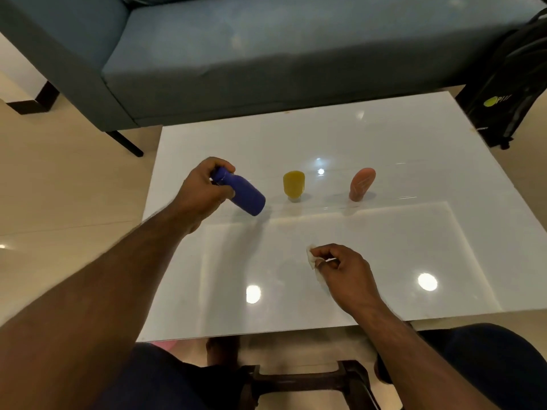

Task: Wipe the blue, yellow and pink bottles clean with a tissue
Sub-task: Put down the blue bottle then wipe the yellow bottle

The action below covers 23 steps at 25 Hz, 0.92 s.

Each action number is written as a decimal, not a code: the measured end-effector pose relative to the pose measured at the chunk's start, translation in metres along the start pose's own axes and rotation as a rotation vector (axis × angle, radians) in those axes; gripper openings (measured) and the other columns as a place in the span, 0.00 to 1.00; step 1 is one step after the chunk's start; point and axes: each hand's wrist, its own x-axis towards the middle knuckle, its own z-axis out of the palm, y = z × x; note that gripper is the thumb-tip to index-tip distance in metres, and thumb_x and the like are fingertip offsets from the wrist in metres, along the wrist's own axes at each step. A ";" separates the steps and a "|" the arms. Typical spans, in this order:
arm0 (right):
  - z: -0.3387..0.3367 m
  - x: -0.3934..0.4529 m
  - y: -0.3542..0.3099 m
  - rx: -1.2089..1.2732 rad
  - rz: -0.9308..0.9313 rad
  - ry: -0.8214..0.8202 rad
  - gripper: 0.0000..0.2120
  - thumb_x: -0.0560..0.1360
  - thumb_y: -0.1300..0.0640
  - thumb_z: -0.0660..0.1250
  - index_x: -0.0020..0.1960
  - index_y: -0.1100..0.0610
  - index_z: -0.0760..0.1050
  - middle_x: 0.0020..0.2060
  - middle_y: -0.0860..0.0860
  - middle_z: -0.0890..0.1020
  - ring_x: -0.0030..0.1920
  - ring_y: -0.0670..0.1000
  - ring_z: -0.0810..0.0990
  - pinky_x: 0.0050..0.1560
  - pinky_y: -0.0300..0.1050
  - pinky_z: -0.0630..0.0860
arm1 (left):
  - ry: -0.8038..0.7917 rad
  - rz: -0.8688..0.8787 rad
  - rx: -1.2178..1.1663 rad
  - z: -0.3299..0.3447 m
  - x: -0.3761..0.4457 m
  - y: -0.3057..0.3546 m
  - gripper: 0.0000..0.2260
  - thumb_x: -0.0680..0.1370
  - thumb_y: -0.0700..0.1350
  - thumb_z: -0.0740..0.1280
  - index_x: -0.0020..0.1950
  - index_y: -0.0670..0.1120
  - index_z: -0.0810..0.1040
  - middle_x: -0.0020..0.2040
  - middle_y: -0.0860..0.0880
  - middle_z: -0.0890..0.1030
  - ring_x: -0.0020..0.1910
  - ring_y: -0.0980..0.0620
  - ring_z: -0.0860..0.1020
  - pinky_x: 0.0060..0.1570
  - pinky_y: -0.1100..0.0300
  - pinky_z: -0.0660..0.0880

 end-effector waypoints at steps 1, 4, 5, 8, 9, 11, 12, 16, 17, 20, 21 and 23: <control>0.000 0.001 0.001 -0.002 -0.004 -0.001 0.08 0.75 0.60 0.67 0.51 0.49 0.81 0.49 0.42 0.83 0.46 0.40 0.80 0.49 0.35 0.78 | -0.010 0.028 0.073 -0.003 0.004 -0.001 0.22 0.70 0.28 0.72 0.58 0.47 0.74 0.57 0.48 0.78 0.55 0.45 0.79 0.54 0.50 0.81; 0.000 0.002 0.003 -0.004 -0.005 -0.007 0.08 0.75 0.60 0.68 0.50 0.49 0.81 0.49 0.41 0.83 0.45 0.40 0.80 0.47 0.33 0.77 | -0.031 0.117 0.300 -0.006 0.014 -0.001 0.21 0.70 0.28 0.71 0.57 0.46 0.75 0.55 0.49 0.78 0.54 0.47 0.77 0.49 0.56 0.78; 0.000 0.003 0.003 -0.008 -0.003 -0.007 0.08 0.75 0.60 0.68 0.49 0.48 0.81 0.48 0.41 0.83 0.45 0.39 0.80 0.45 0.31 0.76 | -0.038 0.145 0.383 -0.006 0.017 -0.001 0.20 0.70 0.27 0.70 0.57 0.46 0.75 0.55 0.49 0.78 0.54 0.48 0.76 0.48 0.57 0.76; -0.001 0.004 0.004 -0.002 0.006 -0.007 0.08 0.75 0.60 0.67 0.49 0.48 0.81 0.48 0.41 0.83 0.45 0.40 0.81 0.45 0.32 0.76 | -0.072 0.184 0.548 -0.007 0.023 0.002 0.19 0.70 0.26 0.67 0.55 0.46 0.77 0.53 0.50 0.78 0.53 0.49 0.75 0.45 0.60 0.73; 0.000 0.004 0.004 -0.002 0.007 -0.009 0.08 0.75 0.59 0.67 0.49 0.48 0.81 0.48 0.41 0.83 0.45 0.41 0.81 0.46 0.34 0.77 | -0.083 0.187 0.580 -0.008 0.024 0.003 0.19 0.70 0.26 0.66 0.54 0.46 0.78 0.53 0.50 0.78 0.52 0.50 0.75 0.43 0.62 0.72; 0.000 0.003 0.006 -0.004 0.007 -0.009 0.08 0.75 0.59 0.68 0.50 0.49 0.81 0.49 0.42 0.83 0.45 0.41 0.81 0.48 0.37 0.78 | -0.096 0.190 0.620 -0.007 0.027 0.004 0.18 0.70 0.27 0.65 0.53 0.46 0.78 0.52 0.50 0.78 0.51 0.50 0.74 0.39 0.64 0.71; 0.000 0.002 0.006 -0.001 0.007 -0.009 0.08 0.75 0.59 0.68 0.49 0.48 0.81 0.48 0.41 0.83 0.45 0.41 0.81 0.47 0.38 0.79 | -0.098 0.184 0.628 -0.006 0.028 0.004 0.18 0.70 0.27 0.65 0.54 0.46 0.78 0.52 0.50 0.78 0.51 0.50 0.74 0.39 0.64 0.71; -0.001 0.002 0.006 0.005 0.012 -0.012 0.09 0.75 0.60 0.67 0.47 0.46 0.81 0.45 0.41 0.83 0.41 0.41 0.81 0.42 0.37 0.79 | -0.103 0.162 0.627 -0.004 0.034 0.002 0.18 0.71 0.27 0.65 0.53 0.46 0.78 0.52 0.49 0.78 0.52 0.49 0.75 0.44 0.60 0.72; -0.002 0.003 0.006 0.004 0.015 -0.009 0.09 0.75 0.60 0.67 0.48 0.46 0.81 0.45 0.41 0.83 0.42 0.41 0.81 0.42 0.37 0.78 | -0.110 0.159 0.628 -0.003 0.036 0.002 0.18 0.71 0.27 0.65 0.54 0.45 0.78 0.53 0.49 0.78 0.52 0.49 0.75 0.45 0.59 0.72; -0.002 0.003 0.005 -0.004 0.011 -0.006 0.09 0.75 0.60 0.67 0.48 0.47 0.81 0.46 0.41 0.83 0.43 0.39 0.80 0.42 0.34 0.77 | -0.125 0.150 0.637 -0.001 0.039 0.005 0.18 0.71 0.27 0.64 0.55 0.44 0.78 0.54 0.49 0.78 0.53 0.48 0.75 0.46 0.57 0.72; -0.002 0.003 0.005 -0.005 0.008 -0.008 0.09 0.75 0.60 0.67 0.48 0.47 0.81 0.46 0.41 0.83 0.43 0.38 0.80 0.42 0.33 0.76 | -0.131 0.143 0.639 0.000 0.040 0.005 0.18 0.71 0.27 0.65 0.56 0.45 0.77 0.54 0.49 0.78 0.53 0.48 0.75 0.47 0.57 0.72; -0.002 0.003 0.004 -0.002 0.006 -0.009 0.09 0.75 0.60 0.67 0.48 0.47 0.81 0.47 0.41 0.83 0.43 0.38 0.80 0.42 0.31 0.75 | -0.143 0.128 0.646 0.002 0.042 0.007 0.18 0.71 0.27 0.65 0.56 0.45 0.76 0.54 0.49 0.77 0.53 0.48 0.75 0.47 0.57 0.72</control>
